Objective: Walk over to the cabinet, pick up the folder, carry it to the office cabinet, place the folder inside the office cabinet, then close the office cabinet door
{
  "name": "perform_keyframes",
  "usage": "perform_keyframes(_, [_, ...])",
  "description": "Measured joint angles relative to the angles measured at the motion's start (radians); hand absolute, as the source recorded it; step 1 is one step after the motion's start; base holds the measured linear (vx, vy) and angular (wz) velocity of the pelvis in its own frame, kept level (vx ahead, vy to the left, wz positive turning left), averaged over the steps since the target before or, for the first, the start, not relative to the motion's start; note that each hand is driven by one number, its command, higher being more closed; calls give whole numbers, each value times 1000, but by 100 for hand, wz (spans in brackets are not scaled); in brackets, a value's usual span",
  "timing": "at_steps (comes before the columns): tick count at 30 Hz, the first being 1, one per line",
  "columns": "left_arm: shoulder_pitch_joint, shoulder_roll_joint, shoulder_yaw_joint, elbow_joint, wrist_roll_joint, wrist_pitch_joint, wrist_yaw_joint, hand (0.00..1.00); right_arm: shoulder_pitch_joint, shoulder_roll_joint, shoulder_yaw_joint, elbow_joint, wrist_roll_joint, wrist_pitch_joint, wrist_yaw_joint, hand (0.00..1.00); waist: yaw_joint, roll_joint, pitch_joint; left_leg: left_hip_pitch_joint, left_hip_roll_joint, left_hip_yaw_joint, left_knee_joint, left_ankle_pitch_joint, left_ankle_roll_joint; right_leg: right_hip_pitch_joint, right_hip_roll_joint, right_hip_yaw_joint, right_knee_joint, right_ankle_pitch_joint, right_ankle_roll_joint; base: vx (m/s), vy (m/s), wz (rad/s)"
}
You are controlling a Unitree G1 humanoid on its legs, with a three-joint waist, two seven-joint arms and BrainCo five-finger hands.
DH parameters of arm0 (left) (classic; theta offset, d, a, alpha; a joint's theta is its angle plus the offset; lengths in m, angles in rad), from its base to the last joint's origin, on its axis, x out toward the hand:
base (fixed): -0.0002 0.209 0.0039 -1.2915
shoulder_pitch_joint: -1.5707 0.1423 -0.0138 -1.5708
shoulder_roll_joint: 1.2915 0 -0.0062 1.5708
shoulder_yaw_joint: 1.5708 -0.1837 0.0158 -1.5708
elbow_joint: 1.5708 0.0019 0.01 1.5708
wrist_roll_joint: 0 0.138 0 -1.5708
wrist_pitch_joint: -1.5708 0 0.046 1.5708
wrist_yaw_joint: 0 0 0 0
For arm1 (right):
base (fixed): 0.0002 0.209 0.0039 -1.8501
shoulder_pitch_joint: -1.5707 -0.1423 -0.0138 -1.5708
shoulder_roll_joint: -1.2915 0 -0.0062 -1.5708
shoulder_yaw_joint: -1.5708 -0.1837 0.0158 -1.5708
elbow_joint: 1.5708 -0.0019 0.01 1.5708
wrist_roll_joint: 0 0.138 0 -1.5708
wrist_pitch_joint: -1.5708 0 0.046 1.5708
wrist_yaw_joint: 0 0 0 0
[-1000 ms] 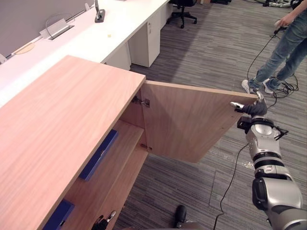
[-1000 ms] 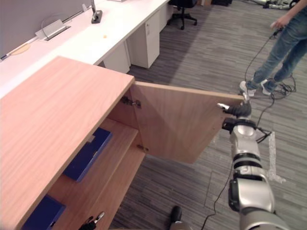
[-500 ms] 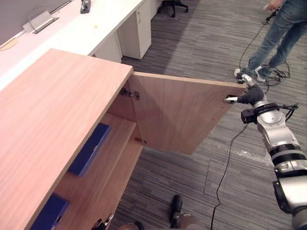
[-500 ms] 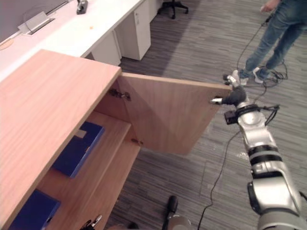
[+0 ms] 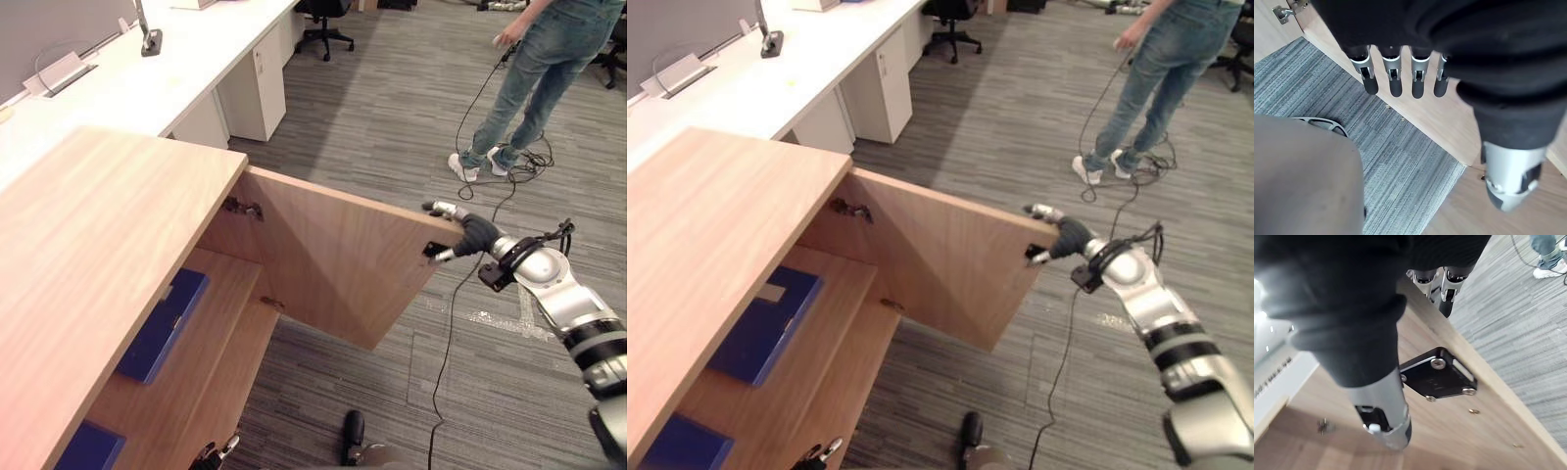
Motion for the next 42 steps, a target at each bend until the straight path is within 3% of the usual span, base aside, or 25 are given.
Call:
perform_keyframes(2, [0,7,1,1,17,2,-12,0,17,-59,68,-119,26,26,68,0,-6,-9,-6,0,1,1,0,1,-2,-2,3,2,0,-1,-2,-28,-14,-5])
perform_keyframes(4, [-1,17,6,9,40,2,-31,0,56,-113,150,-274,124,81,183,0,-4,-23,-28,-14,5,-1,-1,3,-3,-17,8,3,0,0,-7,-28,-30,-4])
perform_keyframes(8, [-1,22,36,17,59,4,-49,0,152,-136,169,-439,276,173,193,0,-8,-36,-40,-18,5,-2,-1,7,-1,-23,9,4,0,4,-12,-28,-22,-3])
perform_keyframes(11, [-5,20,47,17,75,5,-57,0,209,-233,229,-533,378,226,327,0,17,-42,-39,-22,2,-8,-1,12,4,-27,6,1,0,4,-13,-27,-2,7])
perform_keyframes(14, [-11,16,69,27,76,8,-57,0,286,-232,256,-642,468,253,370,0,42,-49,-43,-48,-2,-22,-2,20,5,-47,0,-9,0,6,-15,-15,-14,13])
perform_keyframes(19, [0,18,100,38,87,11,-57,0,380,-290,245,-717,553,272,463,0,60,-69,-44,-52,-12,-40,-2,27,14,-42,-12,-22,1,10,-14,1,16,10])
perform_keyframes(22, [-1,37,113,44,88,11,-57,0,456,-320,223,-780,593,283,495,0,59,-104,-50,-54,-17,-41,-2,31,16,-46,-16,-21,1,12,-14,-44,8,-4])
perform_keyframes(24, [-1,41,115,44,88,11,-57,0,480,-322,200,-796,618,287,501,0,58,-113,-53,-53,-19,-40,-1,32,17,-46,-19,-19,0,13,-15,-73,-1,-1])
perform_keyframes(32, [1,36,117,50,88,18,-57,0,514,-322,180,-812,627,291,501,0,77,-116,-51,-72,-24,-46,0,35,22,-59,-27,-23,0,7,-17,-80,-8,3])
perform_keyframes(36, [-3,35,124,51,86,19,-57,0,509,-194,255,-668,624,291,499,0,87,-119,-52,-93,-20,-67,17,33,23,-57,-29,-50,0,12,-21,-24,-7,17])
perform_keyframes(40, [-4,28,121,39,46,19,-56,0,489,130,291,-205,475,252,409,0,113,-113,-40,-159,11,-114,141,3,18,-39,-27,-110,6,12,-27,13,-20,42])
perform_keyframes(41, [-4,26,115,35,24,19,-55,0,465,242,280,-26,393,230,358,0,121,-109,-31,-192,28,-97,201,-4,26,-25,-28,-137,6,6,-33,-3,-28,54])
perform_keyframes(42, [-5,21,109,34,16,19,-55,0,455,296,264,60,360,220,333,0,121,-105,-27,-209,39,-74,231,-10,36,-20,-28,-154,6,0,-35,-29,-31,79])
